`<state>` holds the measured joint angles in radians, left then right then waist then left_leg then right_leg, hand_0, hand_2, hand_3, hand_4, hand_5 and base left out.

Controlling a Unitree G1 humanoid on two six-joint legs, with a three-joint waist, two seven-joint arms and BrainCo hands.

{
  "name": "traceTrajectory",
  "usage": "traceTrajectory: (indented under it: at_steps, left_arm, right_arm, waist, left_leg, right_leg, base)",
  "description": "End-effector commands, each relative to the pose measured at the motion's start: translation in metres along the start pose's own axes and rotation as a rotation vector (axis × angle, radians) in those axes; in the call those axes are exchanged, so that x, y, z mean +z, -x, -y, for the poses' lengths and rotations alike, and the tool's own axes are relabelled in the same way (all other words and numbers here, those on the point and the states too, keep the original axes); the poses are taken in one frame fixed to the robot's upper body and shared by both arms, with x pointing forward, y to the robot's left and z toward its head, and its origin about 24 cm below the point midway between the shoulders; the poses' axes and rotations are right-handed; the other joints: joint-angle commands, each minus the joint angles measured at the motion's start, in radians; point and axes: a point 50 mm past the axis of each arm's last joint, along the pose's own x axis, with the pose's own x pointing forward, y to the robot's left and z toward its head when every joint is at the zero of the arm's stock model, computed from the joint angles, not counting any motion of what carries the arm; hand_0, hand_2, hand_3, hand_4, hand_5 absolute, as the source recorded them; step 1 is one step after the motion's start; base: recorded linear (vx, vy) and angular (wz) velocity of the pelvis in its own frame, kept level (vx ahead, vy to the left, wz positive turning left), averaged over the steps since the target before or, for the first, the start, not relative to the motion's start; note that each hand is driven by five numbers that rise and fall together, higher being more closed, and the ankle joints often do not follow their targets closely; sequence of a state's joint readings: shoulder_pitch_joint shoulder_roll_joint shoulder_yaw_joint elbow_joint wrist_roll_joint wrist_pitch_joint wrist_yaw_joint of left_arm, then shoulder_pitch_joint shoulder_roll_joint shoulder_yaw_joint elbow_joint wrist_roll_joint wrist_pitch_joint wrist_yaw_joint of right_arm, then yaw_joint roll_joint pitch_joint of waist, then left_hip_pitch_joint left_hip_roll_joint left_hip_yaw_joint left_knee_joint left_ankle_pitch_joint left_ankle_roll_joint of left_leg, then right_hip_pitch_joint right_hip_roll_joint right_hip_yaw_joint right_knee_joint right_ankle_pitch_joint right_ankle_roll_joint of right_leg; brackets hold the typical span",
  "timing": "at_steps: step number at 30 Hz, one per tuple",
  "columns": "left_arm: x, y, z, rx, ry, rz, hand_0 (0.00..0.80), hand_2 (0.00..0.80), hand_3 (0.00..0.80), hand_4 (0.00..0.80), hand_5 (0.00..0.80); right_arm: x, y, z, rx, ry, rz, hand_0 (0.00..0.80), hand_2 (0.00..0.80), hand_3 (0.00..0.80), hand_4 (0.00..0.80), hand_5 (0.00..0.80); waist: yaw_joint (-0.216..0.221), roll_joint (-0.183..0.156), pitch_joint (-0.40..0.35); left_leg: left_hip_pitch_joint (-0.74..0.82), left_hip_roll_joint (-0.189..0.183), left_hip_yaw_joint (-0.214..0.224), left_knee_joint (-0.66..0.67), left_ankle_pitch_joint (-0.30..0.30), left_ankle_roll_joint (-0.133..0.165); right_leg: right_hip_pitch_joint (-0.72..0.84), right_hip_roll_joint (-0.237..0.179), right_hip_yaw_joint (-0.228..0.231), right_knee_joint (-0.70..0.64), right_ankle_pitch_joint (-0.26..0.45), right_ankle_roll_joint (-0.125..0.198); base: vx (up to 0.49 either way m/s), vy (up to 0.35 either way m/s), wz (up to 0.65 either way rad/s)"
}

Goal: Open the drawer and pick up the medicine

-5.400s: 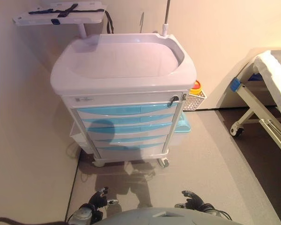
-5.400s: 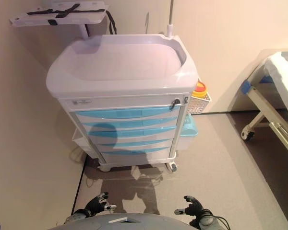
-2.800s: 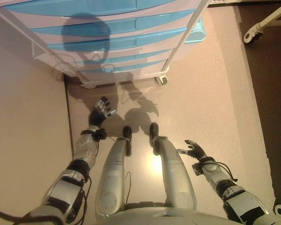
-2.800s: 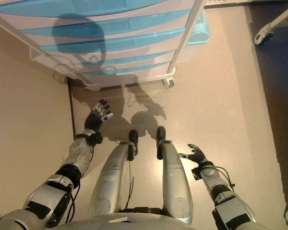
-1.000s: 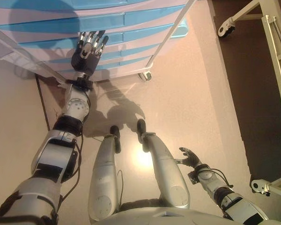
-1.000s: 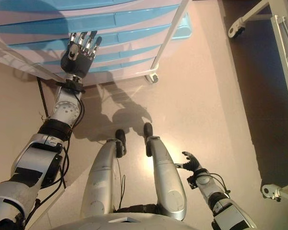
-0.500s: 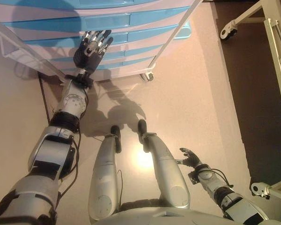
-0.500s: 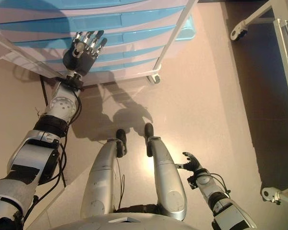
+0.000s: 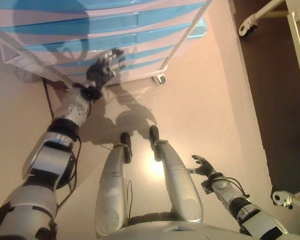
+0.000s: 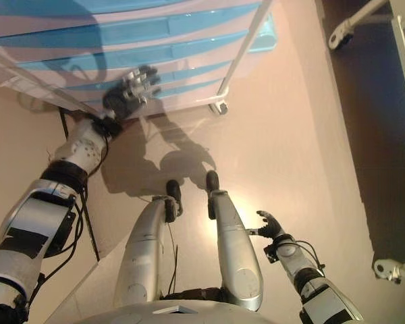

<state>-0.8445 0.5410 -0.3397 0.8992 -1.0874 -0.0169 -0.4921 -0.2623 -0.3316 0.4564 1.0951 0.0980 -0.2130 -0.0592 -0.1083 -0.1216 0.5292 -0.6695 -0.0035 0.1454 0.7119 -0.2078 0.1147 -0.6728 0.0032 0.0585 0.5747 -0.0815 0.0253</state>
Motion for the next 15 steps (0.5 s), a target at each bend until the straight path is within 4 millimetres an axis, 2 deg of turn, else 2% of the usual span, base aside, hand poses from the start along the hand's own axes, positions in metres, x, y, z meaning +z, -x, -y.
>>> traceTrajectory:
  at_steps: [1,2,15]
  left_arm:
    - [-0.0121,-0.0033,0.0111,-0.046,0.09,0.062,0.0,0.0,0.0,0.0,0.0]
    - [-0.0112,-0.0031,0.0117,-0.054,0.109,0.081,0.0,0.0,0.0,0.0,0.0]
    - [-0.008,0.0036,0.0136,-0.069,0.305,0.342,0.0,0.0,0.0,0.0,0.0]
  right_arm:
    - [-0.012,0.0064,0.0048,-0.005,0.013,-0.017,0.0,0.0,0.0,0.0,0.0]
    - [-0.0108,0.0059,0.0052,-0.007,0.011,-0.013,0.0,0.0,0.0,0.0,0.0]
    - [-0.0113,0.0061,-0.004,0.008,0.002,-0.02,0.0,0.0,0.0,0.0,0.0]
  waist:
    - [-0.004,0.055,-0.009]
    - [-0.004,0.05,-0.009]
    - [0.009,0.041,-0.009]
  left_leg:
    - [0.082,-0.036,0.006,-0.11,-0.014,-0.013]
    - [0.068,-0.035,0.013,-0.12,0.018,-0.011]
    - [0.079,-0.038,0.001,-0.128,0.023,-0.013]
  right_leg:
    - [0.058,0.053,-0.04,-0.01,0.008,-0.034]
    - [0.046,0.051,-0.042,-0.024,0.036,-0.04]
    - [0.054,0.056,-0.05,-0.019,0.029,-0.048]
  base:
    - [-0.095,-0.033,-0.02]
    - [-0.091,-0.037,0.02]
    - [-0.009,-0.008,0.01]
